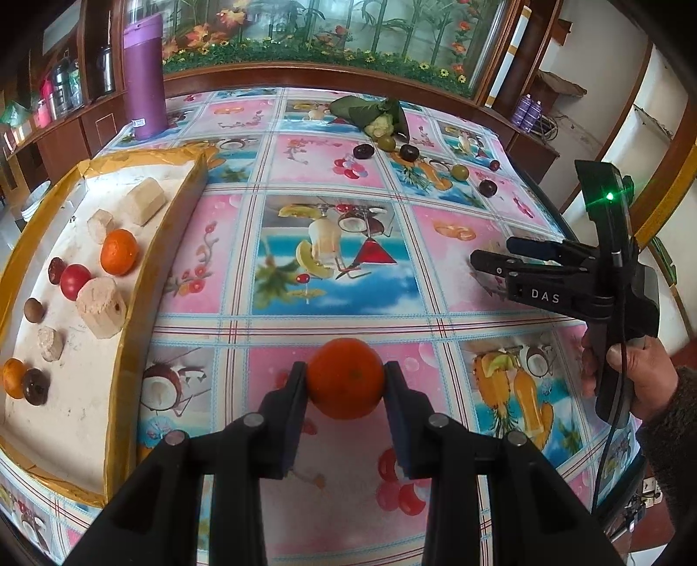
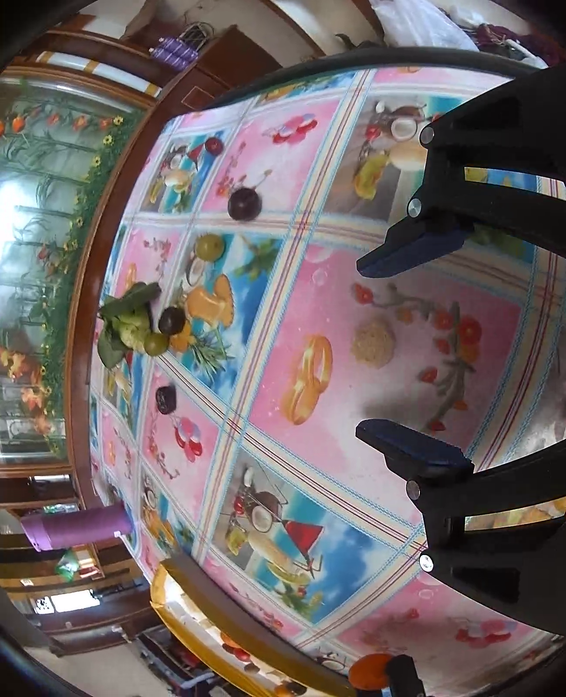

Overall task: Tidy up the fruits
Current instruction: 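Carry the orange in the left gripper while the right carries the tan cake over the tray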

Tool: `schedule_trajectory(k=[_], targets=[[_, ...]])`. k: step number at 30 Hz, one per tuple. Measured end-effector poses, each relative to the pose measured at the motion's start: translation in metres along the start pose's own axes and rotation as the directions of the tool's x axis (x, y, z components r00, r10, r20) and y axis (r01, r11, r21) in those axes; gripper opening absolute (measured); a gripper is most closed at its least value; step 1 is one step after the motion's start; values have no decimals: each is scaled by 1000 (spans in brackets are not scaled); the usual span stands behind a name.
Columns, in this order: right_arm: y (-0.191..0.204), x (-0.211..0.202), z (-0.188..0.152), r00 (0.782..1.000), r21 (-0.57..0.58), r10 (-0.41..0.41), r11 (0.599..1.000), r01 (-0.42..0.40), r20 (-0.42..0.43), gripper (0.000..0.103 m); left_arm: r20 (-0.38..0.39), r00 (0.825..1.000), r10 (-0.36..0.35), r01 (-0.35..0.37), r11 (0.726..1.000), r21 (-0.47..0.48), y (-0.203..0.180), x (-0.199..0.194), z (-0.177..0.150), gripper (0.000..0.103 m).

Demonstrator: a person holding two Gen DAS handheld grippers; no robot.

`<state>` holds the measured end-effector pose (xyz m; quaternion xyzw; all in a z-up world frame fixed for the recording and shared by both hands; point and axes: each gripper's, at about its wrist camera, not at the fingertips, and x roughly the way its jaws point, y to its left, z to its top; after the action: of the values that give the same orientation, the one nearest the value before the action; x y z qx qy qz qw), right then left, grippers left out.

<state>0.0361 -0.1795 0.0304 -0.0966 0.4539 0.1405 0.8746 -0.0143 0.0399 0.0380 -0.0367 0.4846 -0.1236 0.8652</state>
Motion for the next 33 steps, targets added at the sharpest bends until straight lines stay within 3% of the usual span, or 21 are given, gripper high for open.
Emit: schedule_trajectory(k=[2,4,12,22,33], targets=[[-3,4,0,1000,17,25,1000,-25,-13,35,3,1000,2,-2,1000,-6,1,0,0,37],[-4,6,-1,999,30,36,999,-36,-7,22,2,1000,2,-2,1000,-14,3,1,0,37],[10,-15,-10,1000,-40,-5,999,6,11,22,2,1000,-10,10,1000,-18,1,2,1,37],[46,-61,-24,997,-101,49,994,-43,58,21,40,999,-22,23,1000,-11,5,-15,7,37],[106,-64,1,992,-199,107,976,-91,70,21,93,995,21,-15,998,-64,49,-45,7,37]])
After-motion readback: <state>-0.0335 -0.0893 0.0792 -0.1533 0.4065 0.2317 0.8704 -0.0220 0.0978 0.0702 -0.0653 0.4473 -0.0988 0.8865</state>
